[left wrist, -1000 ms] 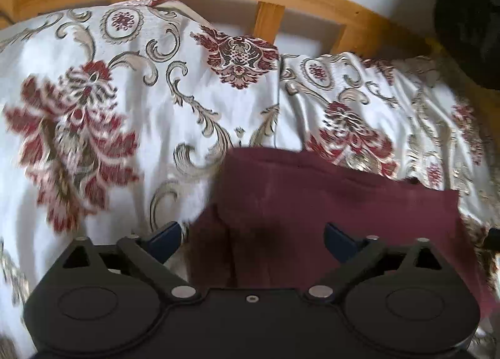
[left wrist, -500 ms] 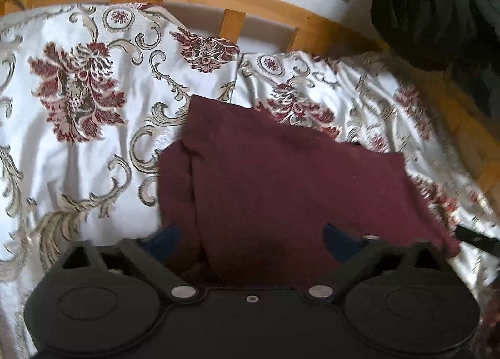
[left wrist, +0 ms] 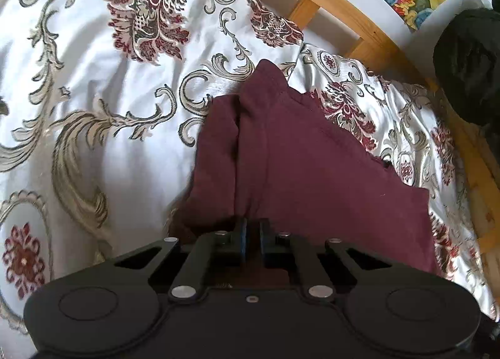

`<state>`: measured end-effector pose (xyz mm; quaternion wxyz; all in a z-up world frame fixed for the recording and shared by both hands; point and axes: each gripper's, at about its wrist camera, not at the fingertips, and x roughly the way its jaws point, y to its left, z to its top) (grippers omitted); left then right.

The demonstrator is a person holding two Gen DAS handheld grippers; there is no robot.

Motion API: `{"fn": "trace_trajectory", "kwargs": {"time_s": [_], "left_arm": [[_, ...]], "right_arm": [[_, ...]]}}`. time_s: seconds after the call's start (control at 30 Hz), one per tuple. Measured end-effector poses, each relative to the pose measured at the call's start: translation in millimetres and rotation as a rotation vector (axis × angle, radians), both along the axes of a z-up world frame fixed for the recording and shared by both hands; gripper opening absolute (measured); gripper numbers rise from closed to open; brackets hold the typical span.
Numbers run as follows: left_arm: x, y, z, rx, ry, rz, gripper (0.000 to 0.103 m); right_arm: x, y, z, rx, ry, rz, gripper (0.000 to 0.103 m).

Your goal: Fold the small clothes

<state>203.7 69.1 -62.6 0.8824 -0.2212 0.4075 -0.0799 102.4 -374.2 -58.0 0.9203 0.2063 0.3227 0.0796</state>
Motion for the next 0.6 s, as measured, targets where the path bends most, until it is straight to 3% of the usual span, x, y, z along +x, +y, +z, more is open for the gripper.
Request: {"fn": "trace_trajectory", "kwargs": {"time_s": [0.17,0.6], "left_arm": [[-20.4,-3.2,1.3,0.022,-0.01,0.013,0.007],[-22.9,1.5,-11.0,0.014,0.005,0.014,0.011]], "right_arm": [[-10.3,-0.7,6.0,-0.001,0.012,0.003,0.009],[-4.7,-2.1,-11.2,-0.002,0.053,0.002,0.01]]}}
